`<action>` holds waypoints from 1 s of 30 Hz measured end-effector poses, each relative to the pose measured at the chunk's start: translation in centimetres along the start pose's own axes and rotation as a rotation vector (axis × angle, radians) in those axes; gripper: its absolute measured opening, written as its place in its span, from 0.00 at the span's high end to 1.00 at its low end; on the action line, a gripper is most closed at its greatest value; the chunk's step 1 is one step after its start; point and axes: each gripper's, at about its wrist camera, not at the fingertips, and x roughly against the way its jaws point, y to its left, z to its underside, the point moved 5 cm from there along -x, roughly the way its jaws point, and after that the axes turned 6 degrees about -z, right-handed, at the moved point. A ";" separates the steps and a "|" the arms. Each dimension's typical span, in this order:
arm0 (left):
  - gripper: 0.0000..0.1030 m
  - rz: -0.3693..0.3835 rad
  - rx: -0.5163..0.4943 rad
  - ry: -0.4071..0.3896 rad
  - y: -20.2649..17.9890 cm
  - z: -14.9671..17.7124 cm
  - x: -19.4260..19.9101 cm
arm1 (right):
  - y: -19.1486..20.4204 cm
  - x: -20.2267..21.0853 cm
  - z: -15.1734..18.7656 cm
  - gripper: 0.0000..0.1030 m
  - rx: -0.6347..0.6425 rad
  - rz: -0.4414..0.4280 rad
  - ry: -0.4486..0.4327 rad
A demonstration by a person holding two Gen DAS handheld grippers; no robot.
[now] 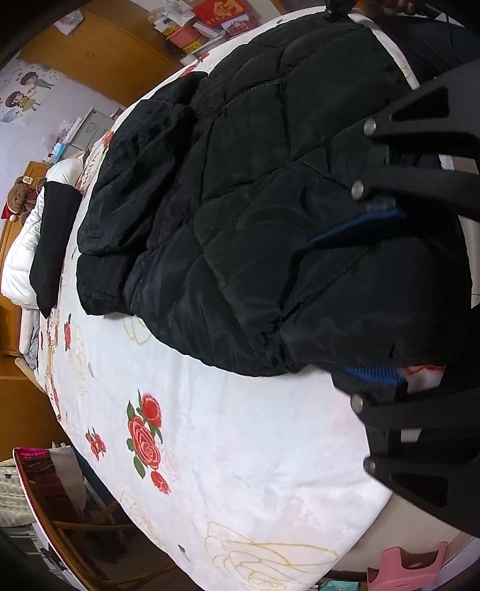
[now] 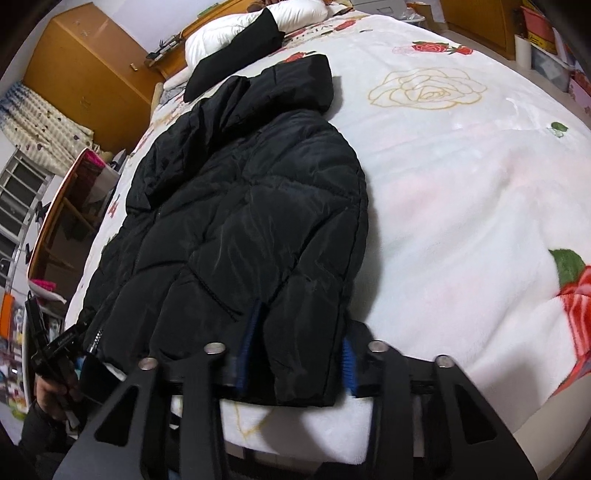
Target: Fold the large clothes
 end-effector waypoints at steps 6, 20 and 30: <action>0.82 0.043 0.023 -0.072 0.0 -1.2 3.1 | 1.1 2.2 -0.7 0.86 -0.022 -0.072 -0.067; 0.84 0.158 0.131 -0.178 1.3 -4.7 7.1 | 3.4 5.8 -4.0 0.87 -0.019 -0.142 -0.185; 0.84 0.219 0.165 -0.250 1.2 -8.7 8.9 | 4.6 7.1 -7.9 0.87 -0.024 -0.186 -0.247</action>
